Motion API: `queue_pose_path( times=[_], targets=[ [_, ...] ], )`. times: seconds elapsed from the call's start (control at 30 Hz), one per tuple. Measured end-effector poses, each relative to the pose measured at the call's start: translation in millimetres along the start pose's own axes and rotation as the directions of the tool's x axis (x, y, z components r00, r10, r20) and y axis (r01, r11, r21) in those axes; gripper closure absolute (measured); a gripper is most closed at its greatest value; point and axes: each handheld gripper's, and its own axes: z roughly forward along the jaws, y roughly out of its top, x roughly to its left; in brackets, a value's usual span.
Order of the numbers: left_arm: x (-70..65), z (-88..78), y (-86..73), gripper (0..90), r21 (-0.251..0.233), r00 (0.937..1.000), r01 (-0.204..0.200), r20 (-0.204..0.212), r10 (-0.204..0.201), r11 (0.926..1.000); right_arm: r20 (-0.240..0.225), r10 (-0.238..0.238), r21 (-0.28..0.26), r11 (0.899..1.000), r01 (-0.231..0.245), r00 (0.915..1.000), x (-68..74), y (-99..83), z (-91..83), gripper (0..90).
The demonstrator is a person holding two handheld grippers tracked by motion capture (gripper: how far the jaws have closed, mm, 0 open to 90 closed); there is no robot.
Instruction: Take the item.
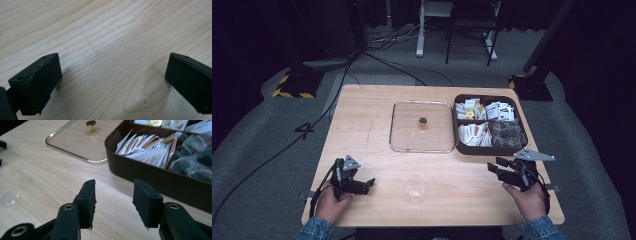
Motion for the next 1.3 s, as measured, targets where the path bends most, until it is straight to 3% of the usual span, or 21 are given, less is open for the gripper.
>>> queue_pose_path(
  times=[0.3, 0.53, 0.7, 0.87, 1.0, 1.1, 1.13, 1.2, 1.23, 1.3],
  targets=[
    [-0.5, 0.8, 0.5, 1.1, -0.006, 1.0000, 0.002, -0.008, -0.002, 1.0000, -0.016, 0.019, -0.086, 0.996, -0.021, 0.9997, -7.6, 14.4, -11.8, 51.0],
    [-0.5, 0.7, 0.6, 1.1, -0.004, 1.0000, 0.002, -0.009, -0.002, 1.0000, -0.070, 0.057, -0.172, 0.983, -0.068, 0.9959, -18.7, 26.9, -20.4, 49.4],
    [-0.5, 0.7, 0.6, 1.1, -0.004, 1.0000, 0.002, -0.009, -0.002, 1.0000, -0.097, 0.068, -0.204, 0.975, -0.087, 0.9929, -21.4, 33.9, -23.4, 48.1],
    [-0.5, 0.7, 0.6, 1.1, -0.003, 1.0000, 0.002, -0.009, -0.002, 1.0000, -0.063, 0.055, -0.223, 0.972, -0.068, 0.9965, -23.0, 42.9, -27.0, 46.5],
    [-0.5, 0.7, 0.6, 1.1, -0.004, 1.0000, 0.002, -0.009, -0.002, 1.0000, -0.031, 0.017, -0.253, 0.967, -0.024, 0.9994, -30.8, 52.5, -26.4, 49.2],
    [-0.5, 0.7, 0.6, 1.1, -0.004, 1.0000, 0.002, -0.009, -0.002, 1.0000, 0.011, -0.055, -0.270, 0.961, 0.056, 0.9984, -36.9, 59.0, -23.3, 48.3],
    [-0.5, 0.7, 0.6, 1.1, -0.004, 1.0000, 0.002, -0.009, -0.002, 1.0000, 0.011, -0.055, -0.270, 0.961, 0.056, 0.9984, -36.9, 59.0, -23.3, 48.3],
    [-0.5, 0.7, 0.6, 1.1, -0.003, 1.0000, 0.002, -0.009, -0.002, 1.0000, 0.039, -0.065, -0.254, 0.965, 0.073, 0.9971, -41.0, 64.1, -20.4, 44.5],
    [-0.5, 0.7, 0.6, 1.1, -0.003, 1.0000, 0.002, -0.009, -0.002, 1.0000, 0.051, -0.051, -0.227, 0.972, 0.062, 0.9974, -47.0, 69.4, -16.5, 42.7],
    [-0.5, 0.6, 0.6, 1.1, -0.003, 1.0000, 0.002, -0.009, -0.003, 1.0000, 0.060, -0.037, -0.210, 0.976, 0.048, 0.9975, -53.5, 74.4, -12.5, 43.3]
  ],
)
